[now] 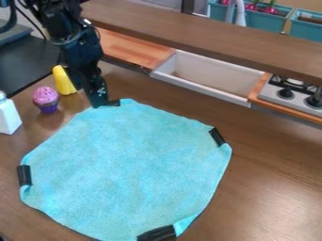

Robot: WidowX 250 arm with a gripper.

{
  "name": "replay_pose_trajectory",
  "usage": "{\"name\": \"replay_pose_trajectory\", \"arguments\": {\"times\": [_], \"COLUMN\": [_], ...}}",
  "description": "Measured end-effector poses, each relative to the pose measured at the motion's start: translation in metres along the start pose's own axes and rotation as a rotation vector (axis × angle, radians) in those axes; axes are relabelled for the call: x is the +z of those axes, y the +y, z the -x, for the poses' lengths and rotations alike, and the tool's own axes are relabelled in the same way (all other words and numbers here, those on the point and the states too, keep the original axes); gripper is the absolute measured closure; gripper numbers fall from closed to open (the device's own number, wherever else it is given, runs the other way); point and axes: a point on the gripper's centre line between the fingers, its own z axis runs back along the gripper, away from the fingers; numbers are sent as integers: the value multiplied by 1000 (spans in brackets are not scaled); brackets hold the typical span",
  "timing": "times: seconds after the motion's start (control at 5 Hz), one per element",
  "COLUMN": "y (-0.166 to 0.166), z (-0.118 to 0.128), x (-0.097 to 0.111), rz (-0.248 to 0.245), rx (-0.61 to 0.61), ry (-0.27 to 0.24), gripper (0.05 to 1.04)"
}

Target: Fold the cloth from top left to bottom right

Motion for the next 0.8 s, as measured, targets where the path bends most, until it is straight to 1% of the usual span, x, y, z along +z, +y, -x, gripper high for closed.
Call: {"name": "replay_pose_trajectory", "arguments": {"times": [0.2, 0.4, 0.6, 0.8], "y": [17, 36, 42, 48], "z": [-17, -31, -44, -46], "x": [-19, -37, -57, -69], "rz": [-21, -27, -30, -48], "rx": [-7, 21, 25, 18], "ry": [15, 42, 51, 66], "gripper": [84, 84, 84, 84]}}
